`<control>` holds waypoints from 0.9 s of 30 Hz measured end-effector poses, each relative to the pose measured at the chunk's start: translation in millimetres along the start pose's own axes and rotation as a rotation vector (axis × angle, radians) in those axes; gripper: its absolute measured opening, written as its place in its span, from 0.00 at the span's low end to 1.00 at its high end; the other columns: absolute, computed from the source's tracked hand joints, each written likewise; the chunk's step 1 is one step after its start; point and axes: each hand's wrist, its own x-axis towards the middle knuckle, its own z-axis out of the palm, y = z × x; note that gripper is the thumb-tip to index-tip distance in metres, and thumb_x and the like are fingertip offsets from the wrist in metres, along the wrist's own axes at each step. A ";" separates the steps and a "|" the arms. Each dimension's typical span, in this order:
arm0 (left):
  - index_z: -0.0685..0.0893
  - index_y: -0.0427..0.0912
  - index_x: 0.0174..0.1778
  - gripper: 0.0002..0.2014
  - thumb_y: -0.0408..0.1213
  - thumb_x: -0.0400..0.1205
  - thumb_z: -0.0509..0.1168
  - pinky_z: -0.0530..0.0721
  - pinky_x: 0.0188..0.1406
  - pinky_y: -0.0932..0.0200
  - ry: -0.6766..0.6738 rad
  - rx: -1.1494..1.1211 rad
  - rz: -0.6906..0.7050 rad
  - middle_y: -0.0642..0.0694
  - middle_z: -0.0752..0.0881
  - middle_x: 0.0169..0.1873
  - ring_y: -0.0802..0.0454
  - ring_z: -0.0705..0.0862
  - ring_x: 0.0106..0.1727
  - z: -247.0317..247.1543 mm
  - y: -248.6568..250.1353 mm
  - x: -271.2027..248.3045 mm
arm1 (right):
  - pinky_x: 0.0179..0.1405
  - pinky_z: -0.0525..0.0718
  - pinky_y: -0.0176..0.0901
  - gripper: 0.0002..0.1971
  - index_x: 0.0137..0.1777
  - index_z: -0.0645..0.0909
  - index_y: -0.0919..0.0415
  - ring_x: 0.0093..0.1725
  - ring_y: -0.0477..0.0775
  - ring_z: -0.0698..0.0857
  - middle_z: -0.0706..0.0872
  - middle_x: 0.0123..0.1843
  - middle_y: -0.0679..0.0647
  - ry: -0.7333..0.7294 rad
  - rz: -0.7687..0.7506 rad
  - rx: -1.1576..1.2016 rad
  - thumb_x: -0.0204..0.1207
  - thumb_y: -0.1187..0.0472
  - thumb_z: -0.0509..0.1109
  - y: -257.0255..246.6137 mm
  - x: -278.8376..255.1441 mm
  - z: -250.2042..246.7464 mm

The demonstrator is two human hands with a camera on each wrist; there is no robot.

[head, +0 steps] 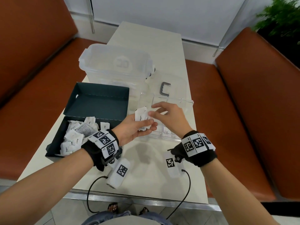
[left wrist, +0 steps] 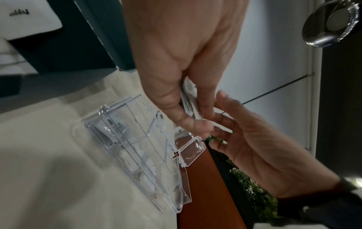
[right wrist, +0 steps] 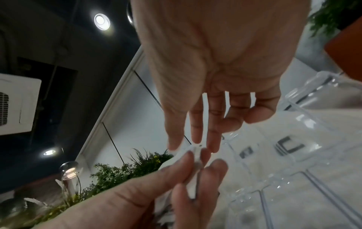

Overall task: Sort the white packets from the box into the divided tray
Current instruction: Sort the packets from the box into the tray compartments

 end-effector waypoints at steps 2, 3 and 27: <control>0.84 0.36 0.60 0.12 0.30 0.81 0.70 0.87 0.43 0.63 -0.030 0.020 -0.006 0.38 0.90 0.52 0.49 0.90 0.51 3.2 0.9 0.1 | 0.33 0.76 0.20 0.08 0.47 0.89 0.54 0.31 0.36 0.85 0.89 0.37 0.43 -0.011 0.007 0.063 0.69 0.56 0.79 -0.5 -1.6 3.5; 0.83 0.34 0.62 0.13 0.32 0.82 0.68 0.88 0.44 0.62 -0.034 0.005 -0.022 0.36 0.90 0.54 0.48 0.90 0.53 4.6 1.9 0.0 | 0.33 0.77 0.20 0.07 0.45 0.89 0.57 0.30 0.38 0.86 0.89 0.37 0.44 0.001 0.018 0.084 0.69 0.59 0.80 1.6 -2.0 3.2; 0.82 0.40 0.56 0.15 0.22 0.76 0.71 0.89 0.37 0.58 0.168 -0.059 0.142 0.43 0.91 0.49 0.46 0.92 0.47 5.8 -3.6 -1.4 | 0.33 0.86 0.35 0.07 0.49 0.87 0.69 0.29 0.46 0.85 0.90 0.32 0.54 -0.130 0.232 0.452 0.72 0.68 0.77 7.9 -9.0 -17.8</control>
